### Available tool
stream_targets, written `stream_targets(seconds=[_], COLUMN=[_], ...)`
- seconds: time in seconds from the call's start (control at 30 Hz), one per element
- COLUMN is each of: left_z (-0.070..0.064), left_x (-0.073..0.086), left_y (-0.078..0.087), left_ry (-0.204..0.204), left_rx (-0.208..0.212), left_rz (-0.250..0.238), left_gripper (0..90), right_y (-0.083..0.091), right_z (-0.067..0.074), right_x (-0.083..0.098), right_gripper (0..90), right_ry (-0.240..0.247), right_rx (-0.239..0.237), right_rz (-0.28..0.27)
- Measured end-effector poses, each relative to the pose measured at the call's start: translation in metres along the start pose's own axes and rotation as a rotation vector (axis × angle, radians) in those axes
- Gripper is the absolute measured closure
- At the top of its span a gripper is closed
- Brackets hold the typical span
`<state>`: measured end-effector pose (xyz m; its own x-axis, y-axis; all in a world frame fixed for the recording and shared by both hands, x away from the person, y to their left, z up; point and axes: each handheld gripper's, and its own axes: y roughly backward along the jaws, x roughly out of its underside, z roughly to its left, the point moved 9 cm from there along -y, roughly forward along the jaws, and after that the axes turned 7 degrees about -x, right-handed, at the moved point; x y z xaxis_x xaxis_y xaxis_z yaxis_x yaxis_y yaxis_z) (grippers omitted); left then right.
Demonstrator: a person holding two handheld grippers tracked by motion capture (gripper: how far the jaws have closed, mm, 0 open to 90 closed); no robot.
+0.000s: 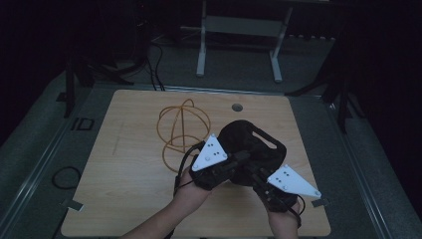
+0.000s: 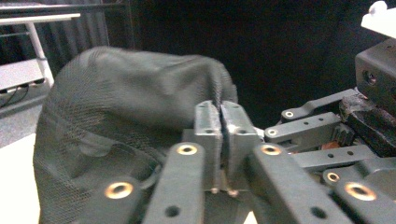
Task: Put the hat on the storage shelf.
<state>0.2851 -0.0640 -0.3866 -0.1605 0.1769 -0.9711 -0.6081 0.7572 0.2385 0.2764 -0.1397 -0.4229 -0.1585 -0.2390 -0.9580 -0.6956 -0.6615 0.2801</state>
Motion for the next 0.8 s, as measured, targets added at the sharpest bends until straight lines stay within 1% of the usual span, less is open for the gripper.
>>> stream_targets(seconds=[0.03,0.07,0.1,0.13,0.17,0.2,0.23,0.27,0.3,0.33,0.4,0.43,0.5,0.53,0.57,0.6,0.63,0.67,0.77,0.8], left_z=[0.001,0.002,0.004,0.006,0.008,0.010,0.013,0.015,0.018,0.020,0.025,0.028,0.034,0.038,0.042,0.047,0.050,0.054,0.068,0.075], left_x=[0.000,0.000,0.000,0.000,0.001,0.002,0.004,0.005,0.006,0.007,0.011,0.012,0.016,0.018,0.020,0.022,0.024,0.027,0.037,0.043], left_y=[0.001,0.002,0.004,0.006,0.008,0.010,0.012,0.014,0.016,0.018,0.023,0.026,0.031,0.034,0.037,0.041,0.043,0.046,0.057,0.062], left_ry=[0.006,0.013,0.012,0.000,-0.006,-0.015,-0.030,-0.030,-0.014,-0.015,-0.021,-0.016,-0.015,-0.024,-0.031,-0.026,-0.021,-0.017,-0.030,-0.038], left_rx=[0.005,0.021,0.015,-0.003,-0.011,-0.024,-0.049,-0.049,-0.049,-0.055,-0.073,-0.080,-0.097,-0.115,-0.130,-0.148,-0.152,-0.163,-0.218,-0.244], left_rz=[-0.003,0.002,-0.002,-0.005,-0.006,-0.009,-0.013,-0.013,-0.011,-0.014,-0.016,-0.019,-0.029,-0.033,-0.036,-0.042,-0.039,-0.035,-0.029,-0.024], left_gripper=[80.9,79.4,76.2,71.2,64.4,60.0,54.5,48.3,45.4,40.7,32.8,27.7,21.1,14.4,12.4,9.8,8.8,8.2,6.1,5.4], right_y=[0.000,0.001,0.001,0.002,0.004,0.006,0.008,0.012,0.014,0.018,0.024,0.027,0.033,0.036,0.038,0.041,0.044,0.045,0.049,0.049], right_z=[0.000,-0.001,-0.002,-0.004,-0.007,-0.009,-0.011,-0.015,-0.016,-0.020,-0.023,-0.024,-0.026,-0.028,-0.028,-0.029,-0.028,-0.028,-0.027,-0.027], right_x=[0.001,0.001,0.002,0.003,0.003,0.002,0.002,0.001,-0.001,-0.003,-0.006,-0.008,-0.013,-0.015,-0.017,-0.020,-0.023,-0.025,-0.032,-0.034], right_gripper=[86.9,87.0,87.1,87.2,87.2,87.2,87.2,87.2,87.2,87.3,87.2,87.3,87.2,87.2,87.2,87.2,87.2,87.2,87.2,87.2], right_ry=[0.008,0.019,0.022,0.023,0.025,0.027,0.025,0.021,0.022,0.028,0.044,0.048,0.061,0.063,0.072,0.079,0.082,0.095,0.113,0.119], right_rx=[-0.006,-0.002,-0.002,-0.006,0.002,0.002,0.001,0.007,0.005,0.013,0.007,0.007,-0.009,-0.015,-0.027,-0.029,-0.044,-0.046,-0.058,-0.058], right_rz=[0.004,0.008,0.016,0.017,0.019,0.017,0.017,0.015,0.011,0.009,0.009,0.008,0.013,0.014,0.020,0.020,0.024,0.024,0.023,0.021])
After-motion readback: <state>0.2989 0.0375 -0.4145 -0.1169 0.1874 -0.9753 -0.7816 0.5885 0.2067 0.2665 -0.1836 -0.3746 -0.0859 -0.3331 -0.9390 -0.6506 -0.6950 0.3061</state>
